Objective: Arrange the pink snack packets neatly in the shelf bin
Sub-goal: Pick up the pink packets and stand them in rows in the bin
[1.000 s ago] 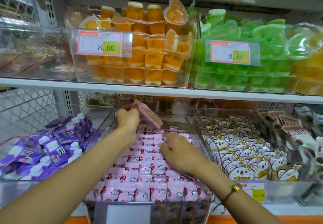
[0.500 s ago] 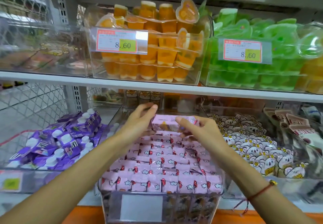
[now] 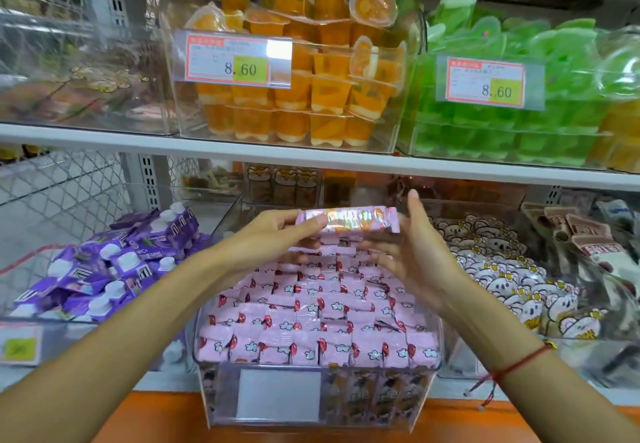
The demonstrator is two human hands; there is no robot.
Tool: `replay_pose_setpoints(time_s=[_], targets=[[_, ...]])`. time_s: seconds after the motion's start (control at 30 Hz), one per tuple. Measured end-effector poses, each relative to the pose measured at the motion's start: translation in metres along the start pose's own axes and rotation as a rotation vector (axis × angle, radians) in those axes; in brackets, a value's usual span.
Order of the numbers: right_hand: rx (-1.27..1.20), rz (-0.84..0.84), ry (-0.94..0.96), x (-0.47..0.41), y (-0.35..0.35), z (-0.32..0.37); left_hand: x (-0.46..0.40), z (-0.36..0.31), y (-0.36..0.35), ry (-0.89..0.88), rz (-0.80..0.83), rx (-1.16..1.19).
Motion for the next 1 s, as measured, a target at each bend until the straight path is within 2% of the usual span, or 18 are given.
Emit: replay_pose_setpoints(time_s=[0.13, 0.17, 0.27, 0.3, 0.37, 0.47, 0.53, 0.67, 0.83, 1.0], targets=[[0.030, 0.028, 0.140, 0.001, -0.002, 0.008, -0.004, 0.005, -0.011, -0.007, -0.064, -0.026], [0.098, -0.007, 0.197, 0.001, -0.001, 0.010, -0.009, 0.006, -0.013, -0.020, -0.111, -0.066], [0.424, -0.248, 0.456, 0.005, 0.010, 0.024, -0.029, 0.011, -0.013, -0.045, -0.286, -0.305], [0.524, -0.302, 0.534, 0.006, 0.011, 0.028, -0.037, 0.013, -0.012, -0.031, -0.295, -0.415], [0.705, -0.349, 0.611, 0.002, 0.012, 0.031, -0.056, 0.023, -0.017, 0.005, -0.165, -0.616], [0.958, -0.368, 0.602, -0.017, 0.008, 0.028, -0.071, 0.040, -0.033, 0.032, 0.148, -0.771], [1.026, -0.329, 0.627, -0.028, 0.000, 0.029, -0.075, 0.044, -0.032, 0.010, 0.198, -0.897], [1.268, -0.136, 0.553, -0.051, -0.009, 0.032, -0.081, 0.046, -0.020, -0.062, 0.133, -1.060], [1.383, 0.112, 0.489, -0.074, -0.020, 0.037, -0.084, 0.053, -0.019, -0.081, 0.138, -1.032], [1.589, 0.214, 0.253, -0.094, -0.018, -0.021, -0.083, 0.054, -0.017, -0.045, 0.094, -0.999]])
Point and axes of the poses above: each hand's wrist, its own x-axis away from the middle knuckle, its own y-axis out of the back of the hand, z = x × y, the point moved 5 cm from there along -x, towards the middle knuckle, and after that the axes turned 10 degrees about -x, right-handed, at the moved point
